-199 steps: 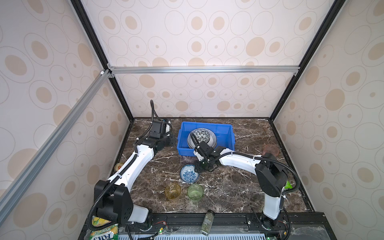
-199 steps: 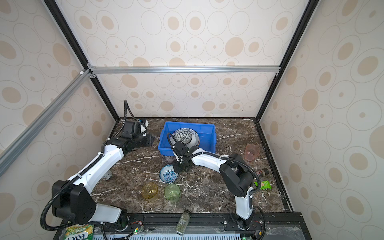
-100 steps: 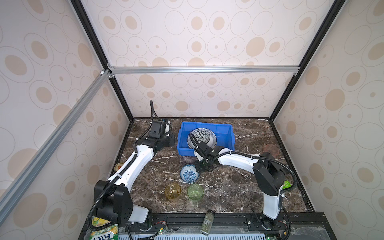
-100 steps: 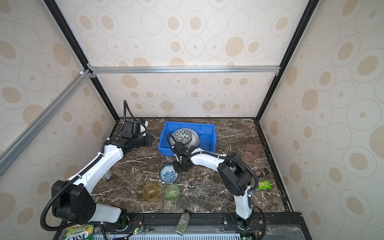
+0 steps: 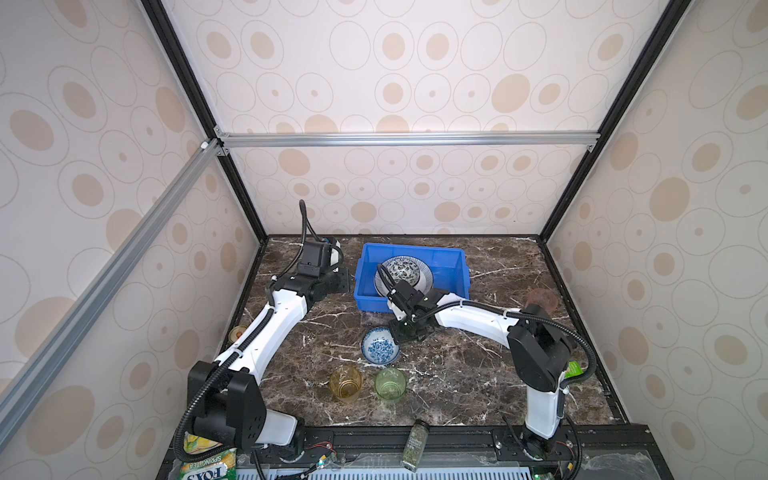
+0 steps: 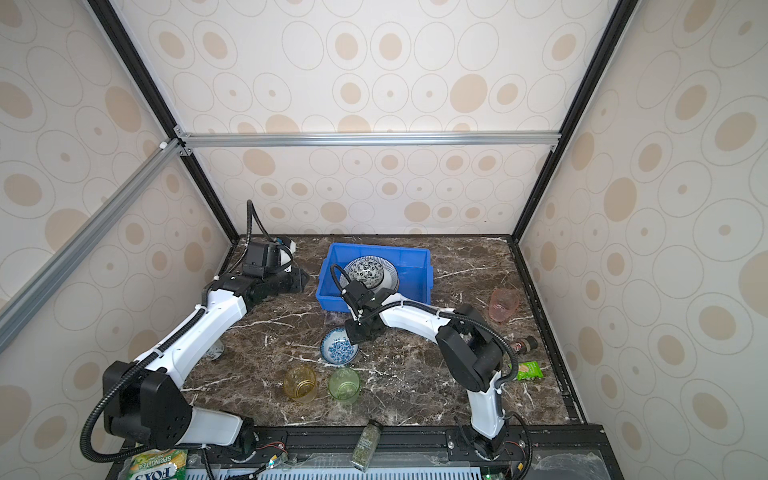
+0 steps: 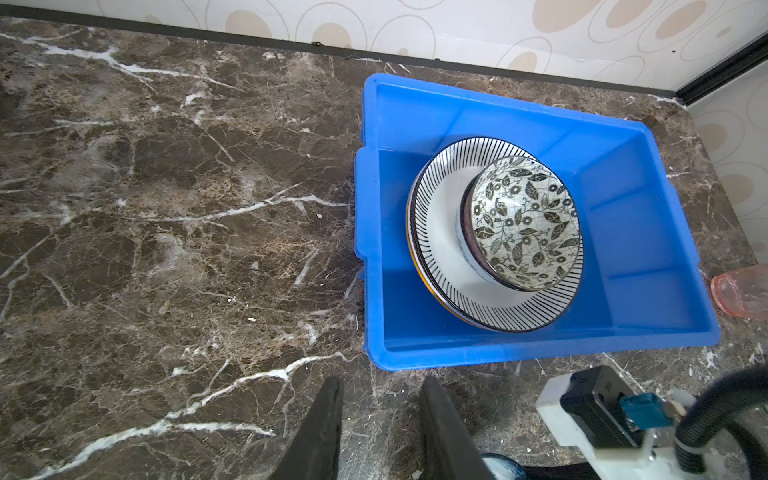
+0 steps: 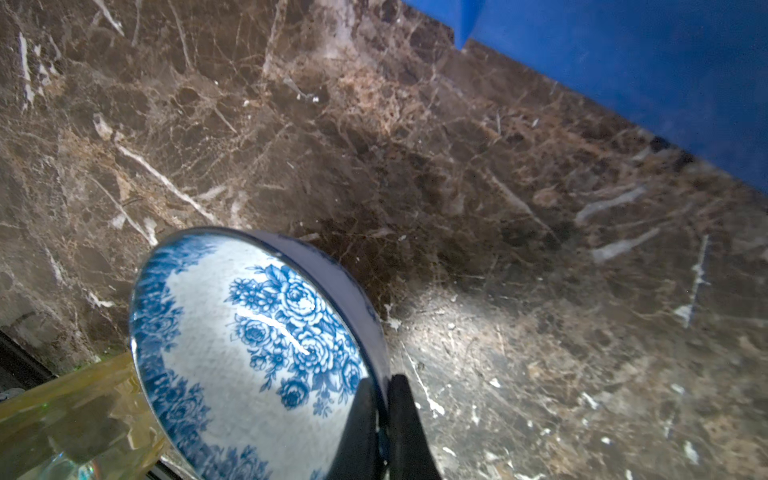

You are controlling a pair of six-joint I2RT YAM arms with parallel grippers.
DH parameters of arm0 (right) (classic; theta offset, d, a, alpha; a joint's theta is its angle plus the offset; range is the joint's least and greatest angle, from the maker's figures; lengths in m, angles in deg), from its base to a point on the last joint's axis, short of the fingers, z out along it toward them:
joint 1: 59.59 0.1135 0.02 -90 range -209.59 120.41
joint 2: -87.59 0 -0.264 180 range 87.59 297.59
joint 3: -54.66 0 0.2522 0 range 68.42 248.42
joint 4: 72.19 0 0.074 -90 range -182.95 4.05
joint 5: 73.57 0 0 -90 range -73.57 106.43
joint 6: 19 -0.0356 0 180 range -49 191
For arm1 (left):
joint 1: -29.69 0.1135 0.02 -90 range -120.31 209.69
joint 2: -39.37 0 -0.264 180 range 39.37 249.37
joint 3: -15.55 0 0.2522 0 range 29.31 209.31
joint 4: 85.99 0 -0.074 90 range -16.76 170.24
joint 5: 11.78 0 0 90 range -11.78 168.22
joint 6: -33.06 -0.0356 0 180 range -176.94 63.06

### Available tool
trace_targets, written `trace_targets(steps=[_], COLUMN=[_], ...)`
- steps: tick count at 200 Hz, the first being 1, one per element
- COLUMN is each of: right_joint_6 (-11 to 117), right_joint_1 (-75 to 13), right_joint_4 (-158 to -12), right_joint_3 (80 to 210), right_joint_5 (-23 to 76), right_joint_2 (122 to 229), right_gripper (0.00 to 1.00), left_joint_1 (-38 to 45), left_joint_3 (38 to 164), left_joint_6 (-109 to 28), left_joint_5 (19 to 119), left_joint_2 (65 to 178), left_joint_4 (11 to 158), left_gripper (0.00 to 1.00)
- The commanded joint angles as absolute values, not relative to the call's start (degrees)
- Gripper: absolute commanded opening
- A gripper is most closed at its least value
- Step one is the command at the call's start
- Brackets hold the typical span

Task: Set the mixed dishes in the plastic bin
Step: 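Lower the right gripper onto the rim of the blue floral bowl and close it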

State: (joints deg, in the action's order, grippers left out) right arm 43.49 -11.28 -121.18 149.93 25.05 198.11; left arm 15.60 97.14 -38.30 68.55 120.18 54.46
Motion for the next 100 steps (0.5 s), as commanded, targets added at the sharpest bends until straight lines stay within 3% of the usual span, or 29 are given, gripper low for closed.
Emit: trace_targets(steps=[1,100], right_joint_6=[44.6,47.7], right_joint_1=[-11.0,-11.0], right_joint_4=[-122.5,-124.0], right_joint_3=[152.3,154.4], right_joint_5=[24.7,21.5], right_joint_2=[197.7,192.9], right_gripper=[0.0,0.0], left_joint_1=[16.2,16.4], left_joint_3=[97.8,98.7], left_joint_6=[-38.4,-39.2], left_joint_5=[68.4,69.4], left_joint_2=[118.8,119.1], left_joint_4=[54.9,54.2], left_gripper=[0.32,0.32])
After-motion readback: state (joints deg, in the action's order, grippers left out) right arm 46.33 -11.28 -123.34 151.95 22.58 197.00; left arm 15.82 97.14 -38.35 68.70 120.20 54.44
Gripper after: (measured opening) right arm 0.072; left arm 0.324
